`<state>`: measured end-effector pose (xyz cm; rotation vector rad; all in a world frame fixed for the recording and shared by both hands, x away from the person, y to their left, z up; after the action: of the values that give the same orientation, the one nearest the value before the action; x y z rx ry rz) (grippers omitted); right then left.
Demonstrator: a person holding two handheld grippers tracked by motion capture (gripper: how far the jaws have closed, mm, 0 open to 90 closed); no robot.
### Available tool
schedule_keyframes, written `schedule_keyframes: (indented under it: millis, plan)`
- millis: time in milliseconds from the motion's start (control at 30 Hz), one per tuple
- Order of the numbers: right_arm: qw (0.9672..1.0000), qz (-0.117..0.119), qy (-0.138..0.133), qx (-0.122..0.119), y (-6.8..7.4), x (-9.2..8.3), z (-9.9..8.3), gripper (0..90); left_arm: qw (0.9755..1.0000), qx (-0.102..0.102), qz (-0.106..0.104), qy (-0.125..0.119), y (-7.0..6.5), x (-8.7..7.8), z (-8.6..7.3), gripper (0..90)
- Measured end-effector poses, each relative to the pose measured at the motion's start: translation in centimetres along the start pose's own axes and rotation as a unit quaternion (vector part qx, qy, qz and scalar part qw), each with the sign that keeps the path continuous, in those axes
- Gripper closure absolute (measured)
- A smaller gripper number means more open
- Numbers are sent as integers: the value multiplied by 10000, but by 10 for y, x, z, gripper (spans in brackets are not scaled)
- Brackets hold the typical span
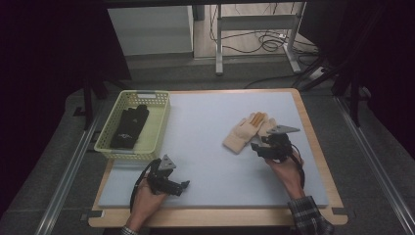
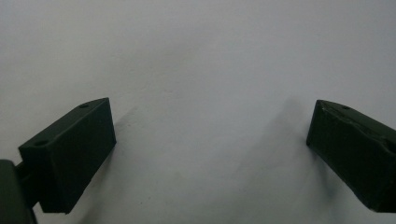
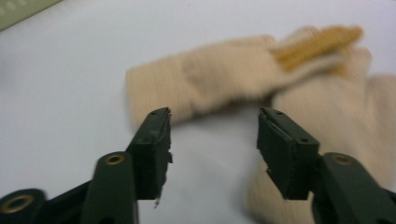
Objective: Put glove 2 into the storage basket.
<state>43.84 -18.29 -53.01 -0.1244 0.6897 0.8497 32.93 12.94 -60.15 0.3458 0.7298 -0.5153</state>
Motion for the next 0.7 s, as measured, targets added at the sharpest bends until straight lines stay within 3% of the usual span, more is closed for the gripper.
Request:
schedule_keyframes:
  millis: [167, 400, 467, 567, 633, 700]
  plan:
    - [9999, -46, 83, -64, -7, 35, 23, 245, 10000, -2, -2, -2, 0, 0, 0, 15]
    - [9986, -302, 401, -175, -28, 80, 29, 214, 10000, 2, -3, -5, 0, 0, 0, 15]
    - [9970, -385, 603, -300, -31, 88, 25, 331, 10000, 0, -2, -6, 0, 0, 0, 15]
    - [9957, -448, 685, -438, -28, 88, 25, 532, 10000, 2, -3, -5, 0, 0, 0, 16]
    - [9961, -329, 647, -505, -23, 83, 28, 639, 10000, -1, -3, -5, 0, 0, 0, 15]
    - [9969, -17, 561, -547, -11, 77, 31, 716, 10000, 1, -4, -4, 0, 0, 0, 16]
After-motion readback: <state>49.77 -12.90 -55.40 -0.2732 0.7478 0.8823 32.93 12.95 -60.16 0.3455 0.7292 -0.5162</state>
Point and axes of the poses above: each handheld gripper's, and its own axes: x roughly forward along the jaws, z roughly out of its top, y roughly to its left, the point moved 7 cm from there along x, roughly forward along the jaws, and after that the axes turned 13 degrees about z, right-handed, at the moved point
